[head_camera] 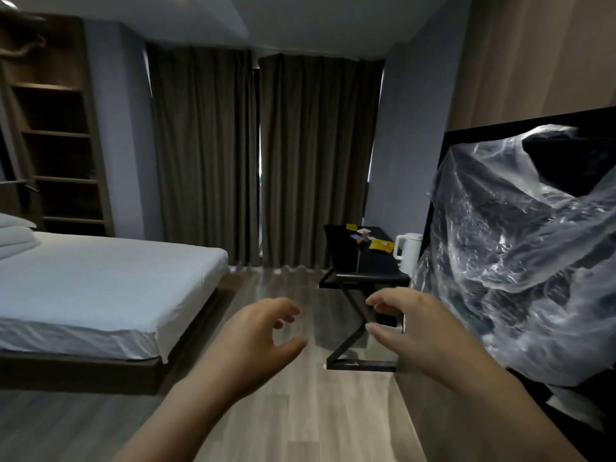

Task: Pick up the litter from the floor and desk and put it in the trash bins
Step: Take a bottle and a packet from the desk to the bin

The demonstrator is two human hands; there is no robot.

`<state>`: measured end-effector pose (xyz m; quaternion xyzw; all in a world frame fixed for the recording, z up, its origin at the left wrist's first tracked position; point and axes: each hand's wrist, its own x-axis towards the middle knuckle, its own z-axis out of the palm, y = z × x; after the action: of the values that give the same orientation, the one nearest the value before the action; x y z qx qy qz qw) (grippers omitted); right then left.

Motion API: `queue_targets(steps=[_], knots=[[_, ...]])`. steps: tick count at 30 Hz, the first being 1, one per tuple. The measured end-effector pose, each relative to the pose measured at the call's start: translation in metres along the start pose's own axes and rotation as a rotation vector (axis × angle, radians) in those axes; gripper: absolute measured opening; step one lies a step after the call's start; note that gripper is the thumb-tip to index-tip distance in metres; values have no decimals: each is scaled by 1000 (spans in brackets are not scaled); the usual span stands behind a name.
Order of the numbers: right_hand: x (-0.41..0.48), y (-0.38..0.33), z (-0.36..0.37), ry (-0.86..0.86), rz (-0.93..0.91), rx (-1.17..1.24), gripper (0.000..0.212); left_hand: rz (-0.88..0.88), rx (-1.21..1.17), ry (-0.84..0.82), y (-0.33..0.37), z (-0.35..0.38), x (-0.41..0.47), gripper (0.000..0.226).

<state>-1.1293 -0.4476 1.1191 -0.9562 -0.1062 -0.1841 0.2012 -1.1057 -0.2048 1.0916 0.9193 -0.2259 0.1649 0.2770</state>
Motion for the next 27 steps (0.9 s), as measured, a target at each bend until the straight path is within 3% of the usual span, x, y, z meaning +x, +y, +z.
queue_targets(steps=[11, 27], knots=[[144, 72, 50, -42, 1, -34, 35, -56, -32, -2, -80, 55, 142, 37], [385, 69, 173, -29, 114, -81, 35, 38, -65, -50, -278, 58, 358, 39]])
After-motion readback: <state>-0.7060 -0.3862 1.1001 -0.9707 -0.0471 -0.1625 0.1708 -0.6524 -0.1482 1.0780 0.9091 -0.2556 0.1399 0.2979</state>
